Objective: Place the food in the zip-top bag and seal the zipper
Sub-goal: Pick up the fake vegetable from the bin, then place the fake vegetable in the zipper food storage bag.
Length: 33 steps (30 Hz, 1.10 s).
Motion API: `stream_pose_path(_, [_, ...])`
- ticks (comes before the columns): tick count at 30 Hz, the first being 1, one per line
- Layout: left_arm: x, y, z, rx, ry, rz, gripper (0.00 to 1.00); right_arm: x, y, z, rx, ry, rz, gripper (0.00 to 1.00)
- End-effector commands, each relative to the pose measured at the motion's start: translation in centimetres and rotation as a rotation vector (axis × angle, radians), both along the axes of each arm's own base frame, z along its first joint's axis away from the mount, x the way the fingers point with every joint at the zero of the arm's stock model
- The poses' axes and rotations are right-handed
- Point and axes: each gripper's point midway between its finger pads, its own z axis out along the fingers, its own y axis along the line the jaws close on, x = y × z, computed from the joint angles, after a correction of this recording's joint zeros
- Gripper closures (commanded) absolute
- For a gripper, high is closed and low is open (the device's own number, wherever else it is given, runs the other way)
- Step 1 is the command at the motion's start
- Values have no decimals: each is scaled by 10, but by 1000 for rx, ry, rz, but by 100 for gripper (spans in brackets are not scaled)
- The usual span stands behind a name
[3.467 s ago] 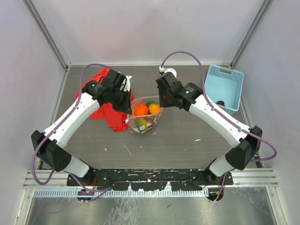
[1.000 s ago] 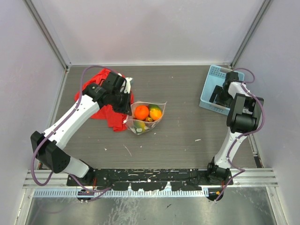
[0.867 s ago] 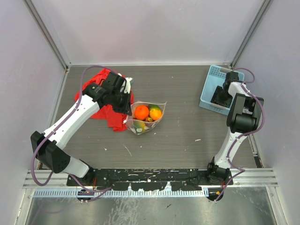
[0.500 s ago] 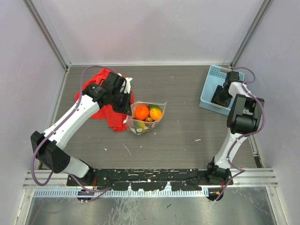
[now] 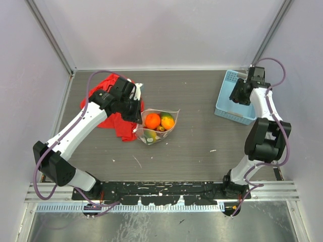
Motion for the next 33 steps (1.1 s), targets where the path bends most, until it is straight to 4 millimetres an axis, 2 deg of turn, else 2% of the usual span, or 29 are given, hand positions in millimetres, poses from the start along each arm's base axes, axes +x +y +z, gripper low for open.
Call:
stream_pose_path(1, [6, -4, 19, -52, -64, -11, 100, -1, 38, 46, 3, -118, 68, 60])
stream_pose_path(6, [7, -4, 18, -47, -62, -11, 100, -10, 81, 72, 1, -170, 150, 60])
stream_pose_path(11, [9, -5, 17, -42, -55, -10, 100, -23, 139, 98, 9, -240, 274, 60])
stream_pose_path(22, [12, -5, 17, -29, -52, 3, 100, -69, 244, 149, 82, -396, 536, 60])
stream_pose_path(26, [13, -5, 16, -29, -48, 8, 100, -90, 278, 158, 93, -430, 636, 60])
stream_pose_path(33, [14, -6, 18, -33, -48, 12, 100, -127, 327, 174, 110, -490, 813, 60])
